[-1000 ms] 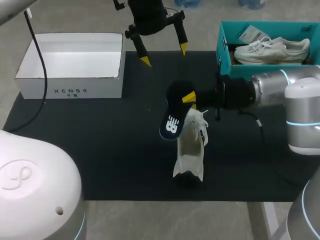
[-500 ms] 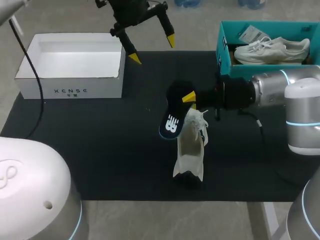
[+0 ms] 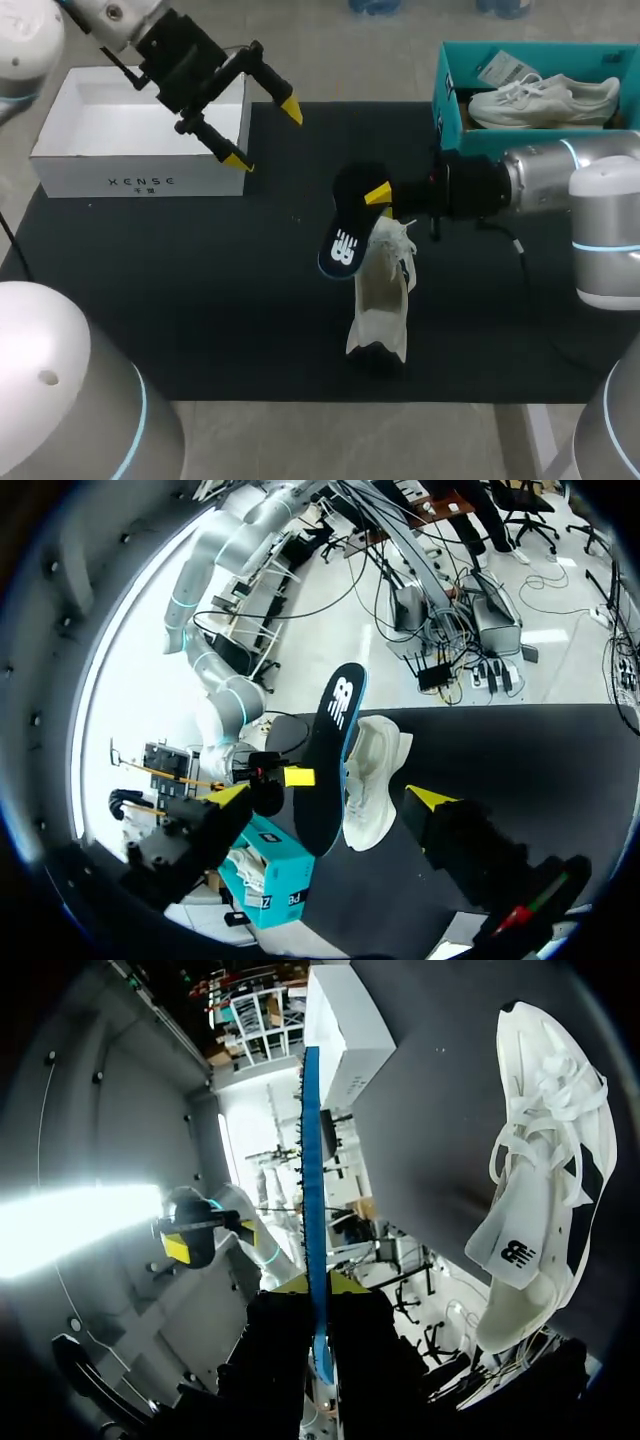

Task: Take the shoe out of the shoebox, open the shoe tongue, remove and reinsert the insole, then place the shoe into the shoebox

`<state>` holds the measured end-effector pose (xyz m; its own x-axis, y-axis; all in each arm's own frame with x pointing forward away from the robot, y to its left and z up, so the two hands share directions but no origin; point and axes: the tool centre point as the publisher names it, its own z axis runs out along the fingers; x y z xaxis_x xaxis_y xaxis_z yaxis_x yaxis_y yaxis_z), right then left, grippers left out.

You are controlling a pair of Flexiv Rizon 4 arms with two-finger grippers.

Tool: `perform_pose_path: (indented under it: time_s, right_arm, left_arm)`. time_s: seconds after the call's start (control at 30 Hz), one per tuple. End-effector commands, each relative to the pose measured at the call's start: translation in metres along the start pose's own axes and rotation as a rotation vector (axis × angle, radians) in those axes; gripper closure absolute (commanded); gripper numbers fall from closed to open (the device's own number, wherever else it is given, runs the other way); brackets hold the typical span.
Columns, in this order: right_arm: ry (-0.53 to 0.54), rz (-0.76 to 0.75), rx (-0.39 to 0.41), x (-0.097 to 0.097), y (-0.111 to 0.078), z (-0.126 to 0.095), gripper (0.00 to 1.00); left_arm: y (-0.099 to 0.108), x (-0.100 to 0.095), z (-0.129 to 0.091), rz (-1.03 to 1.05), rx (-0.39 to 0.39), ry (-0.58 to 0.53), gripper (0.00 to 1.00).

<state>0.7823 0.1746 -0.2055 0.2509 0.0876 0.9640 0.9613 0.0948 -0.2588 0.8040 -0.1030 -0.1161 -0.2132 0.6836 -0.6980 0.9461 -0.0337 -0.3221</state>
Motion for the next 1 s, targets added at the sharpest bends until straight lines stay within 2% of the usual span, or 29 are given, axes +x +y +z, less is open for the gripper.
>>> perform_pose_path:
  time_s: [0.03,0.27,0.33,0.37,1.0]
  right_arm:
    - [-0.002,0.001,-0.001,0.0001,-0.0003,0.0010,1.00]
    - [-0.002,0.001,-0.001,0.0001,-0.0003,0.0010,1.00]
    - [-0.002,0.001,-0.001,0.0001,-0.0003,0.0010,1.00]
    - [-0.002,0.001,-0.001,0.0001,-0.0003,0.0010,1.00]
    - [-0.002,0.001,-0.001,0.0001,-0.0003,0.0010,1.00]
  left_arm:
    - [-0.0032,0.0170,0.0029,-0.017,-0.015,-0.349,0.00]
    - [-0.0002,0.0183,0.0069,-0.038,-0.005,-0.343,0.00]
    - [0.0008,0.0160,0.0086,-0.083,-0.038,-0.299,0.00]
    - [0.0012,0.0143,0.0092,-0.056,-0.024,-0.251,0.00]
    - [0.0012,0.0143,0.0092,-0.056,-0.024,-0.251,0.00]
